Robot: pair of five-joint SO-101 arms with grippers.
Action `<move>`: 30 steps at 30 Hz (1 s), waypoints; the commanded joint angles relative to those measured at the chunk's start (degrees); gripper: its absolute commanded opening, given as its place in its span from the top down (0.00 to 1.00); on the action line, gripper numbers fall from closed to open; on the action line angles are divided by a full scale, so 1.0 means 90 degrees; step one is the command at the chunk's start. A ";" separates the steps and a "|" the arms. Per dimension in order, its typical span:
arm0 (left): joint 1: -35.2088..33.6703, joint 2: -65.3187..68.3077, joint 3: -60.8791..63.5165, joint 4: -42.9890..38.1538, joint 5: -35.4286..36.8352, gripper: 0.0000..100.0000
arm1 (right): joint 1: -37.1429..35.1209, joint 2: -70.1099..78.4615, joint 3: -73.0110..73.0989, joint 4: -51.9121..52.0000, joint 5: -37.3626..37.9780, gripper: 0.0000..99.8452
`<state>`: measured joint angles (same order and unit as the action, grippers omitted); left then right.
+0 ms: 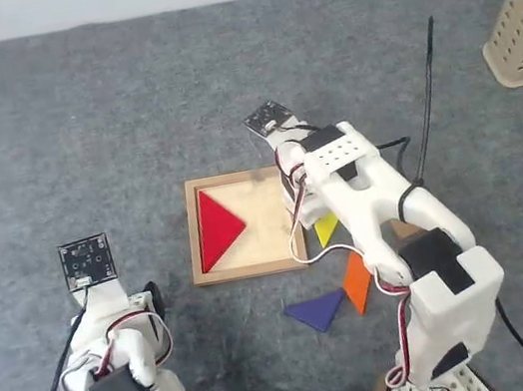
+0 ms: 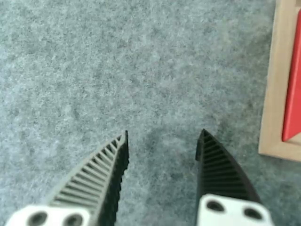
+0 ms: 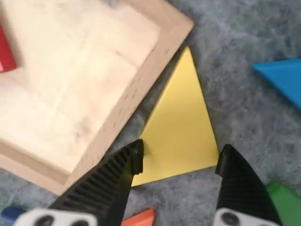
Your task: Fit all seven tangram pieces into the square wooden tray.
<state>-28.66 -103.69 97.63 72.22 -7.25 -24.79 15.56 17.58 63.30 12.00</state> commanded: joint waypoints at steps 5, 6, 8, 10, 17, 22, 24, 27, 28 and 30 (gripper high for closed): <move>0.0000 -0.0078 -0.0122 0.0020 0.0059 0.77 | 0.0640 -0.0034 0.0400 0.0259 -0.0186 0.74; 0.0000 -0.0078 -0.0122 0.0020 0.0059 0.77 | 0.0689 -0.0034 0.0400 0.0259 -0.0186 0.74; 0.0000 -0.0078 -0.0122 0.0020 0.0059 0.77 | 0.0796 -0.0034 0.0400 0.0249 -0.0205 0.74; 0.0000 -0.0078 -0.0122 0.0020 0.0059 0.77 | 0.0904 -0.0034 0.0400 0.0249 -0.0303 0.74; 0.0000 -0.0078 -0.0122 0.0020 0.0059 0.77 | 0.0874 -0.0415 0.0381 -0.0005 -0.0391 0.74; 0.0000 -0.0078 -0.0122 0.0020 0.0059 0.77 | 0.0796 -0.1304 0.0420 -0.0122 -0.0400 0.74; 0.0000 -0.0078 -0.0122 0.0020 0.0059 0.77 | 0.0835 -0.1324 0.0459 -0.0122 -0.0400 0.74; 0.0000 -0.0078 -0.0122 0.0020 0.0059 0.77 | 0.0835 -0.1070 0.0537 -0.0386 -0.0400 0.73; 0.0000 -0.0078 -0.0122 0.0020 0.0059 0.77 | 0.0835 -0.0962 0.0537 -0.0464 -0.0391 0.73; 0.0000 -0.0078 -0.0122 0.0020 0.0059 0.77 | 0.0816 -0.0737 0.0527 -0.0552 -0.0391 0.73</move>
<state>-28.66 -103.69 97.63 72.22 -7.25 -17.05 8.53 22.77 60.04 9.01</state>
